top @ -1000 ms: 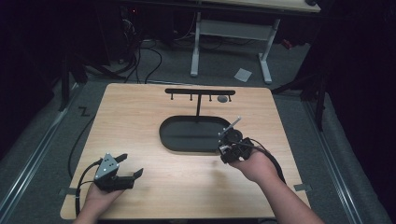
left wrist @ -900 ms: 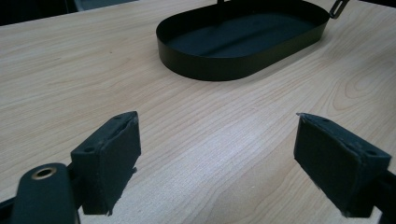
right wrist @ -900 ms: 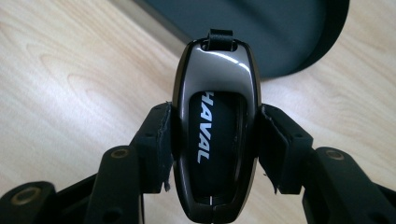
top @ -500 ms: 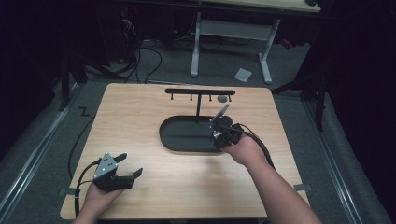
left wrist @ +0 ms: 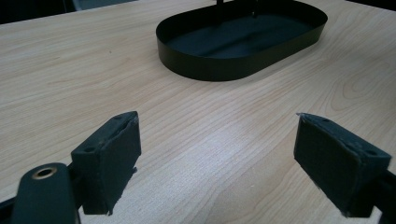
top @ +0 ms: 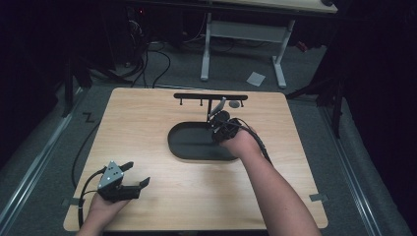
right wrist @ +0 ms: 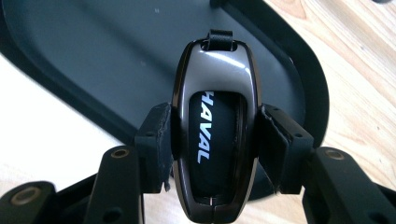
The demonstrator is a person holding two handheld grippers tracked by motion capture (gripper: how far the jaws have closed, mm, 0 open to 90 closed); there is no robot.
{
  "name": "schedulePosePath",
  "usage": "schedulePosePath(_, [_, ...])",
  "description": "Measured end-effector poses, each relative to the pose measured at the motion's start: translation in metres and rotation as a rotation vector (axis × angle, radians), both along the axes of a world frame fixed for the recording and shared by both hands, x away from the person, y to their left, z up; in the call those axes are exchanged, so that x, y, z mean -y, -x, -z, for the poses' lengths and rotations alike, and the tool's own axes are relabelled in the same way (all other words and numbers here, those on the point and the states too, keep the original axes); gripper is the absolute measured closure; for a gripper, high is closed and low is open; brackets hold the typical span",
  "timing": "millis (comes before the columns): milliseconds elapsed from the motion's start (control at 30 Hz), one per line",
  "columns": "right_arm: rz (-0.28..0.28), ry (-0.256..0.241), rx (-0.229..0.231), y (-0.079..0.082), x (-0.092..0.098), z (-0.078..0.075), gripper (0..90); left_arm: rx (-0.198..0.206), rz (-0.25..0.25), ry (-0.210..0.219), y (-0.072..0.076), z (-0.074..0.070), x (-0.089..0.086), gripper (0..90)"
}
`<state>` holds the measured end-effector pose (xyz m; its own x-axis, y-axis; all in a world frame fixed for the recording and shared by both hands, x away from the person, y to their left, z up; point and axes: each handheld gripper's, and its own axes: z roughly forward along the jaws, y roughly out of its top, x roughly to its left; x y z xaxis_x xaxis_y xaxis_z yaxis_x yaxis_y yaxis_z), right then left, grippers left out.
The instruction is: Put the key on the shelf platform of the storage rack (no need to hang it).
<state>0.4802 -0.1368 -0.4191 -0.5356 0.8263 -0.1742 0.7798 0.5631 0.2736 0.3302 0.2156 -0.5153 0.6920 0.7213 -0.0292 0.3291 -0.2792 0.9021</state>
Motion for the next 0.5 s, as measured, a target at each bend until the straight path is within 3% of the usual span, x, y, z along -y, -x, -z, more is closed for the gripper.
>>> schedulePosePath(300, [0.015,-0.003,0.037,-0.017,-0.004,0.003,49.0,-0.001,0.004,0.002,0.0,0.0,0.0,15.6])
schedulePosePath(433, [0.037,0.02,-0.003,-0.017,0.001,0.023,49.2,0.003,0.001,0.004,0.0,0.0,0.0,15.6])
schedulePosePath(500, [0.019,0.027,-0.002,-0.017,0.003,0.027,49.2,0.002,0.0,0.004,0.0,0.0,0.0,15.6])
